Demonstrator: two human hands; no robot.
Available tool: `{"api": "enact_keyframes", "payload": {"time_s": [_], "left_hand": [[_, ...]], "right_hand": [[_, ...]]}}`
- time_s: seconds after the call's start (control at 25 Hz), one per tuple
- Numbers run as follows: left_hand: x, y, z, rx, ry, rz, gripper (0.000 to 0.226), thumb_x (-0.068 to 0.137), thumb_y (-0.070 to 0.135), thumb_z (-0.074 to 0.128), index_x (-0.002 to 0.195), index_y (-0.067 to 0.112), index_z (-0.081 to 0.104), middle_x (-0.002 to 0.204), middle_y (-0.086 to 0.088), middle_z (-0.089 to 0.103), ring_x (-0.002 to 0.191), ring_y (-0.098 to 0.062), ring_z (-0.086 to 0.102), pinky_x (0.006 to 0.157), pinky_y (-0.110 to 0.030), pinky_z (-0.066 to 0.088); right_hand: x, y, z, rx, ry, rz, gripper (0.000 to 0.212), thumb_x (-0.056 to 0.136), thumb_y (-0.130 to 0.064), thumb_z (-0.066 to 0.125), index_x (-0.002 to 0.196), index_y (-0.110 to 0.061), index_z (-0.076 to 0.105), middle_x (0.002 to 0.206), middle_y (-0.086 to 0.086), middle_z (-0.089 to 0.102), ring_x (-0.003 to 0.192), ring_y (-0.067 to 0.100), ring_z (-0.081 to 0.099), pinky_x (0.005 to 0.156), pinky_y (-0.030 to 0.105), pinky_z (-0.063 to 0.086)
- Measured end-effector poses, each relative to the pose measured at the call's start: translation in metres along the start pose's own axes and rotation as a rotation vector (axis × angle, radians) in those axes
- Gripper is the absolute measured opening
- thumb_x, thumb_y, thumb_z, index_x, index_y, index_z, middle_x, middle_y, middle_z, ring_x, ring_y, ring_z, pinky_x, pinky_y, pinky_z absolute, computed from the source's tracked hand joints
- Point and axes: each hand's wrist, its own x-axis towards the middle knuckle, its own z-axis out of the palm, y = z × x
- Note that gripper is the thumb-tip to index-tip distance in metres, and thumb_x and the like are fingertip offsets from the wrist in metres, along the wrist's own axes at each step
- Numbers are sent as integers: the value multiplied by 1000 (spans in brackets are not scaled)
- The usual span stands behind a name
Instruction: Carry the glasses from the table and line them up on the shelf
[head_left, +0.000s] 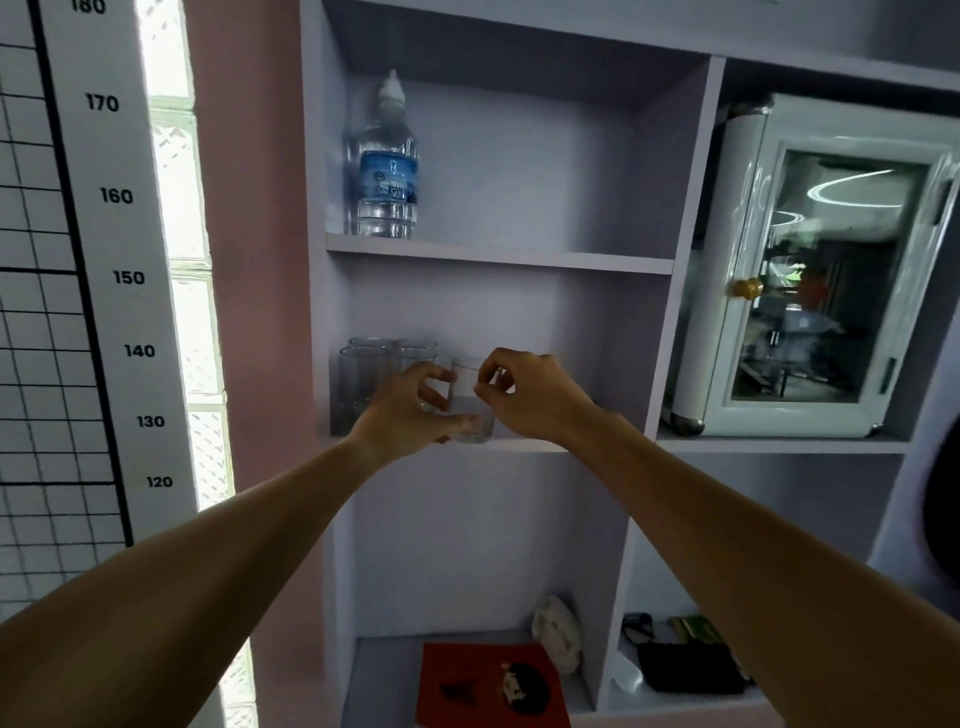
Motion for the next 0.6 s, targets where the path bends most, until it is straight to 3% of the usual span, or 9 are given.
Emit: {"api": "enact_keyframes", "payload": {"time_s": [0.24,0.32,0.44,0.6], "left_hand": [[12,-2,9,299,113,55,66,63,61,82,115,25,63,93,6,76,72,-14,73,66,-34,63],[16,-2,12,469,170,77,55,64,69,76,93,23,69,77,11,73,65,-11,69,62,-27,57],[20,-4,17,531,191,111,42,72,65,74,63,25,62,52,10,63,49,-6,60,49,-21,44],[21,-3,25,530,191,131,24,83,46,71,67,30,63,55,16,60,54,-6,61,54,-23,45]], "right_hand": [[20,22,7,17,-19,-28,7,91,-36,60,95,-32,64,95,0,68,82,17,62,75,32,54],[24,27,9,55,-23,-25,7,91,-36,59,96,-33,63,96,0,68,80,17,62,73,31,54],[28,34,9,65,-38,-28,18,91,-36,61,109,-33,60,92,0,68,78,17,61,74,32,53],[33,36,13,122,-86,-33,37,92,-26,63,124,-37,49,86,-3,68,70,8,60,57,20,45]]}}
